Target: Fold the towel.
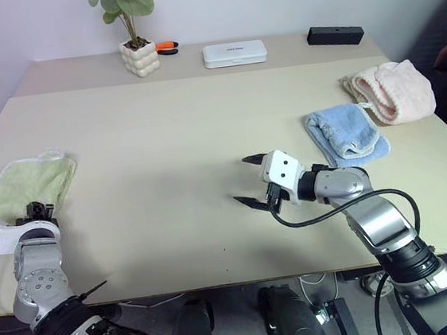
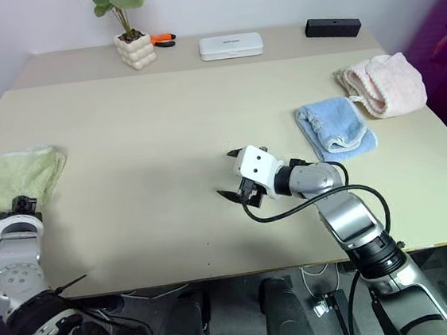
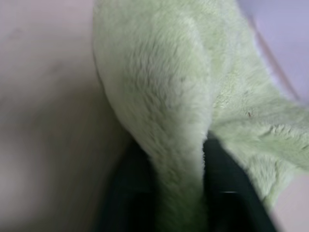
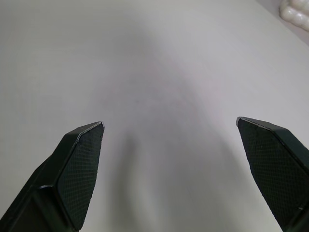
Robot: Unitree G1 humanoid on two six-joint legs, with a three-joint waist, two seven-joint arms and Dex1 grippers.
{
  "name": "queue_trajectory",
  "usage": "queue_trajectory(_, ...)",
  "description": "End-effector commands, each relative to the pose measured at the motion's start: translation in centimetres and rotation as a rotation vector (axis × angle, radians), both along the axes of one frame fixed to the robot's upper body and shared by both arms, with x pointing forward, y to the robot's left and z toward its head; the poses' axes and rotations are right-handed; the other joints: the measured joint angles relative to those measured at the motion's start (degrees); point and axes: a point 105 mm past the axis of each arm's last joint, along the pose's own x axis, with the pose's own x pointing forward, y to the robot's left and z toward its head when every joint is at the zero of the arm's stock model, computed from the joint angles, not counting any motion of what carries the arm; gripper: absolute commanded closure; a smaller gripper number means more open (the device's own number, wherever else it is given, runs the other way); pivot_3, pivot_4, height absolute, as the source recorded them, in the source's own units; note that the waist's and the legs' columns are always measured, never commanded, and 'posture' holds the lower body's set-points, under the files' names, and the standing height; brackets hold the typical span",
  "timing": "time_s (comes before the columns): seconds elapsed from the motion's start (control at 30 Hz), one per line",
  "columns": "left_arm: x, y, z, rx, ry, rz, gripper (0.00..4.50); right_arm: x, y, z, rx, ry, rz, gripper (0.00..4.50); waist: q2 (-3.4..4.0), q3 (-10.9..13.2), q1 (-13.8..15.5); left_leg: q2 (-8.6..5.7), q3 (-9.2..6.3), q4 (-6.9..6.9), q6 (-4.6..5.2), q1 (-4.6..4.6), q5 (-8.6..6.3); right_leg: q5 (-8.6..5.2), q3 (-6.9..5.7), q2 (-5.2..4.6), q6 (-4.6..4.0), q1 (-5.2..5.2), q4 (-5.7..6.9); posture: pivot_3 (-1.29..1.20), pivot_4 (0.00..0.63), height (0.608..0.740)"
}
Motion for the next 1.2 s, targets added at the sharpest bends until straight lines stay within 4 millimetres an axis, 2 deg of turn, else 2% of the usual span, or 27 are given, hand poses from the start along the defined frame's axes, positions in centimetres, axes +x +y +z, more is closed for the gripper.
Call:
queue_trajectory(0.03,-1.4,0.8,0.9,0.021,-0.013,0.054,0.90,0.0,0.3,0.7,0.005,-0.039,0.022,0.00,0.00,0.00,-0.31,0.00,0.00,-0.01,0.00,0.01,0.00,0.00,0.01,0.00,0.01,-0.01,0.00,0.00,0.150,0.737)
queue_trajectory(0.1,-2.6,1.6,1.9,0.074,-0.014,0.097,0.03,0.1,0.3,0.6,0.003,-0.037,0.023,0.00,0.00,0.00,-0.47,0.01,0.01,-0.04,0.00,0.04,0.00,0.01,0.02,0.02,0.01,-0.02,0.02,0.00,0.150,0.737)
queue_trajectory(0.17,-3.8,2.6,3.9,0.172,-0.032,0.136,0.03,0.2,0.2,0.6,0.003,-0.036,0.021,0.00,0.00,0.00,-0.56,0.03,0.01,-0.06,0.00,0.06,0.00,0.01,0.02,0.04,0.02,-0.03,0.04,0.00,0.150,0.737)
queue_trajectory(0.23,-4.3,2.8,6.4,0.322,-0.037,0.120,0.03,0.3,0.0,0.6,0.009,-0.034,0.013,0.00,-0.02,0.01,-0.35,0.05,0.00,-0.07,0.00,0.05,0.00,0.01,0.01,0.06,0.02,-0.05,0.04,0.00,0.150,0.737)
queue_trajectory(0.27,-4.2,2.5,7.5,0.418,-0.027,0.086,0.03,0.4,-0.1,0.7,0.016,-0.031,0.006,0.00,-0.03,0.00,-0.30,0.05,-0.01,-0.07,0.00,0.04,0.00,0.01,0.01,0.06,0.01,-0.05,0.04,0.00,0.150,0.737)
queue_trajectory(0.33,-3.1,0.4,9.9,0.693,0.024,-0.060,0.03,0.7,-0.4,1.0,0.035,-0.028,-0.014,0.00,-0.07,0.00,0.03,0.05,-0.01,-0.06,-0.01,0.02,0.00,-0.09,0.01,0.06,-0.16,-0.05,0.02,0.00,0.150,0.737)
queue_trajectory(0.4,-1.6,-2.6,10.4,0.853,0.032,-0.250,0.03,1.3,-0.8,1.3,0.071,-0.023,-0.061,0.00,-0.03,-0.01,0.34,0.01,0.02,-0.06,-0.05,0.02,0.02,-0.12,0.01,0.00,-0.21,-0.02,-0.02,0.00,0.150,0.737)
queue_trajectory(0.47,-0.3,-6.7,9.9,0.990,0.039,-0.483,0.03,2.0,-1.5,1.7,0.121,-0.012,-0.125,0.00,0.02,-0.03,0.35,-0.07,0.02,-0.06,-0.08,0.02,0.03,-0.13,0.04,-0.07,-0.23,0.04,-0.07,0.00,0.150,0.737)
queue_trajectory(0.53,0.3,-11.3,8.2,1.144,0.070,-0.744,0.03,2.5,-2.4,1.9,0.173,0.006,-0.189,0.00,0.04,-0.02,0.11,-0.08,0.04,-0.06,-0.09,0.01,0.03,-0.13,0.06,-0.09,-0.24,0.04,-0.07,0.00,0.150,0.737)
queue_trajectory(0.57,0.2,-13.0,7.2,1.199,0.077,-0.850,0.03,2.7,-3.0,1.9,0.190,0.015,-0.219,0.00,0.05,-0.01,-0.10,-0.08,0.07,-0.09,-0.08,0.01,0.03,-0.13,0.09,-0.09,-0.24,0.02,-0.09,0.00,0.150,0.737)
queue_trajectory(0.63,0.0,-14.9,5.9,1.234,0.067,-0.968,0.03,2.9,-4.2,1.8,0.191,0.022,-0.264,0.00,0.08,0.00,-0.47,-0.08,0.10,-0.16,-0.08,-0.04,0.03,-0.13,0.13,-0.07,-0.23,-0.08,-0.08,0.00,0.150,0.737)
queue_trajectory(0.87,0.5,-16.5,4.0,1.180,0.015,-1.105,0.03,2.0,-7.8,1.6,0.181,0.061,-0.351,0.00,0.15,0.04,-0.27,0.12,0.12,-0.34,-0.05,-0.04,0.03,-0.12,0.15,0.16,-0.22,-0.34,0.10,0.00,0.150,0.737)
queue_trajectory(1.07,0.9,-16.9,3.7,1.197,0.011,-1.136,0.03,1.6,-8.8,1.4,0.162,0.071,-0.358,0.00,0.16,0.04,-0.29,0.10,0.20,-0.28,-0.04,-0.05,0.03,-0.13,0.19,0.12,-0.22,-0.31,0.07,0.00,0.150,0.737)
queue_trajectory(1.2,0.9,-17.2,3.5,1.200,0.006,-1.144,0.03,1.9,-8.7,1.4,0.163,0.069,-0.362,0.00,0.16,0.04,-0.29,0.10,0.20,-0.28,-0.04,-0.05,0.03,-0.12,0.19,0.12,-0.20,-0.31,0.07,0.00,0.150,0.737)
